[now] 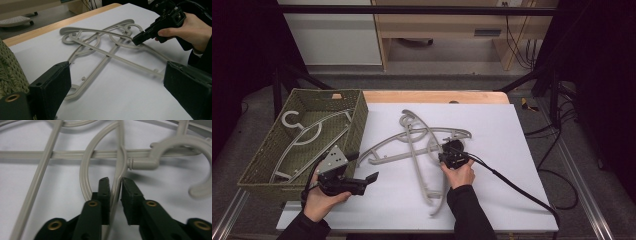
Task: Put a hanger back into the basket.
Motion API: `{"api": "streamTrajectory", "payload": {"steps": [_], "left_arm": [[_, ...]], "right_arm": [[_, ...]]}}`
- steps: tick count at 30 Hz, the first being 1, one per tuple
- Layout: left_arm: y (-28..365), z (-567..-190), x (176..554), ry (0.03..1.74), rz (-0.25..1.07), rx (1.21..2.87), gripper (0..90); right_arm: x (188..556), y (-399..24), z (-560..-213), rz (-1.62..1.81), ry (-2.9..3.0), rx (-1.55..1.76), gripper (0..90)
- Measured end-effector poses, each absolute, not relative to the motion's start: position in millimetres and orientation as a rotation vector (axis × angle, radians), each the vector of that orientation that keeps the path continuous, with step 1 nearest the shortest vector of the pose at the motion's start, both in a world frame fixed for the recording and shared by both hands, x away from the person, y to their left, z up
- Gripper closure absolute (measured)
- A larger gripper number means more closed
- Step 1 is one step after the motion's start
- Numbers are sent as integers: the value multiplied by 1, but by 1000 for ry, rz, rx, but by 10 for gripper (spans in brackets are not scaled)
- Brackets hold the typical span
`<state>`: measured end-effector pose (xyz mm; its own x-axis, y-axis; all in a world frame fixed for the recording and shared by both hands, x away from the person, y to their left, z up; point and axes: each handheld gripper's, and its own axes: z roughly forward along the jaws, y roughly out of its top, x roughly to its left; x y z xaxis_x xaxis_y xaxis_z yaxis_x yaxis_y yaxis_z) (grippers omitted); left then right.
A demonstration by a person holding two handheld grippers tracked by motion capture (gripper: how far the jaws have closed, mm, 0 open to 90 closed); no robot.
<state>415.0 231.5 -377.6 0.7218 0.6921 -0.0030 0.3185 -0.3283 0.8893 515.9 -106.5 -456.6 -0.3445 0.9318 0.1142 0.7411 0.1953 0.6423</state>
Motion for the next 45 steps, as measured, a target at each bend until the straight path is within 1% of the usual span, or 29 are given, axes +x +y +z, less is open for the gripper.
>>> {"api": "streamTrajectory", "payload": {"steps": [3, 12, 13, 14, 16, 17, 21, 24, 26, 27, 31, 38, 45], "left_arm": [[231, -378, 415, 778, 468, 1931, 73], [230, -379, 415, 776, 464, 1939, 74], [230, -379, 415, 776, 465, 1940, 74], [229, -379, 415, 775, 465, 1939, 74], [230, -379, 415, 776, 463, 1938, 74], [230, -379, 415, 776, 463, 1939, 74], [230, -379, 415, 776, 463, 1941, 74], [229, -380, 416, 775, 462, 1943, 74], [229, -380, 416, 777, 462, 1945, 74], [229, -380, 416, 778, 461, 1944, 74], [229, -380, 416, 777, 463, 1945, 73], [230, -379, 416, 778, 464, 1945, 74], [230, -379, 415, 778, 464, 1944, 74]], "right_arm": [[516, -112, -456, 895, 2207, 1561, 823], [517, -125, -454, 900, 2268, 1482, 816], [516, -125, -454, 896, 2271, 1470, 805], [516, -125, -453, 902, 2261, 1461, 770], [516, -126, -451, 914, 2240, 1436, 748], [517, -126, -450, 920, 2248, 1449, 719], [521, -125, -455, 864, 2263, 1468, 694], [523, -122, -461, 833, 2275, 1472, 710], [523, -121, -462, 857, 2278, 1470, 782], [523, -121, -462, 860, 2275, 1462, 804], [522, -120, -460, 830, 2259, 1480, 821], [522, -123, -456, 827, 2283, 1489, 825], [517, -129, -442, 864, 2321, 1443, 827]]}}
